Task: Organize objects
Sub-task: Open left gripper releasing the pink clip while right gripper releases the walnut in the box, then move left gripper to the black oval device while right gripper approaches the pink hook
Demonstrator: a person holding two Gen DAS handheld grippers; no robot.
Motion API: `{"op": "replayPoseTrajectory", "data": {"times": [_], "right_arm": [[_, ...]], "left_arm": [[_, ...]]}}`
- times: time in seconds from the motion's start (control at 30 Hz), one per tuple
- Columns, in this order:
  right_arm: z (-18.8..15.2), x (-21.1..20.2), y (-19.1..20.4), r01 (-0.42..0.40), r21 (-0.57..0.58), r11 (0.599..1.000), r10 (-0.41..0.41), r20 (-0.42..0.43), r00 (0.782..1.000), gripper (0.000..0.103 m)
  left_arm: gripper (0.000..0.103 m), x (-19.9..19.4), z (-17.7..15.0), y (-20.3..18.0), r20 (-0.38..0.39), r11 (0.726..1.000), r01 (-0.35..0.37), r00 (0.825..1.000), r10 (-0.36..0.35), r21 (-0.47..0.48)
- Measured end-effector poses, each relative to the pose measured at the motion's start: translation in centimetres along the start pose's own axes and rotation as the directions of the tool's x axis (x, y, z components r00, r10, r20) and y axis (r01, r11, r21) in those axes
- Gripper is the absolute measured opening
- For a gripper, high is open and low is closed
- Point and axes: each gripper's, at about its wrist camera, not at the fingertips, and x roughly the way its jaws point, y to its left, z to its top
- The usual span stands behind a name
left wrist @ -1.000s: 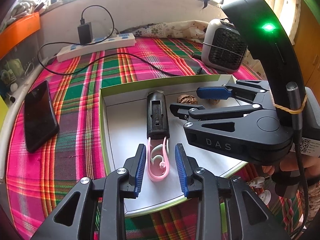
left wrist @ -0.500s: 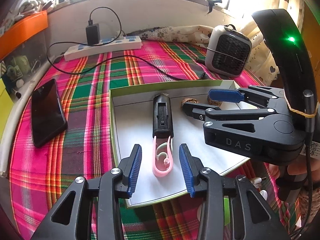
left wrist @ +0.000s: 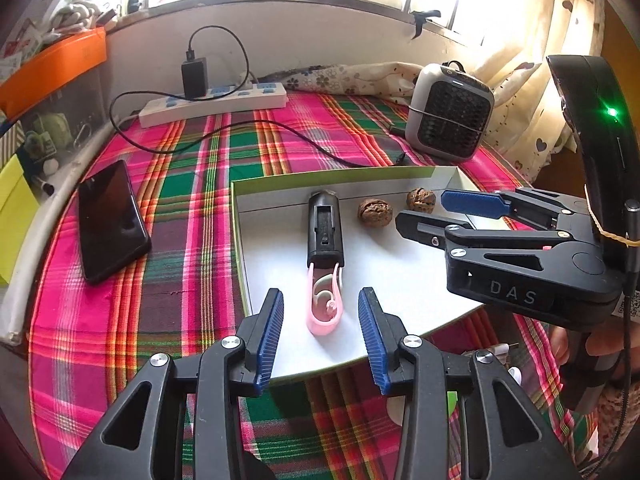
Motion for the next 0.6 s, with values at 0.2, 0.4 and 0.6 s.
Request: {"op": "replayPoseTrajectory", "data": {"times": [0.2,0.4,0.6], "right_arm": [[-0.8,-1.4,0.0,0.001,0.019,1.000,-0.001,0.017,1.000,0.055],[-1.9,-3.0,-0.1,-0.006,0.047,0.999,0.004,0.035,0.999,0.055],[-3.5,-4.4,-0.3,0.008,0.071,0.997,-0.012,0.047,0.999,0.055]], "left_arm": [[0.037,-1.1,-0.5,0.1,0.012,1.000,-0.002,1.000,0.002,-0.001],[0.037,-2.5,-1.2,0.7,0.032,1.000,-0.016,0.999,0.017,-0.013],[0.037,-3.8,-2.1,1.1,0.054,1.000,-0.026,0.998,0.026,-0.009]]}}
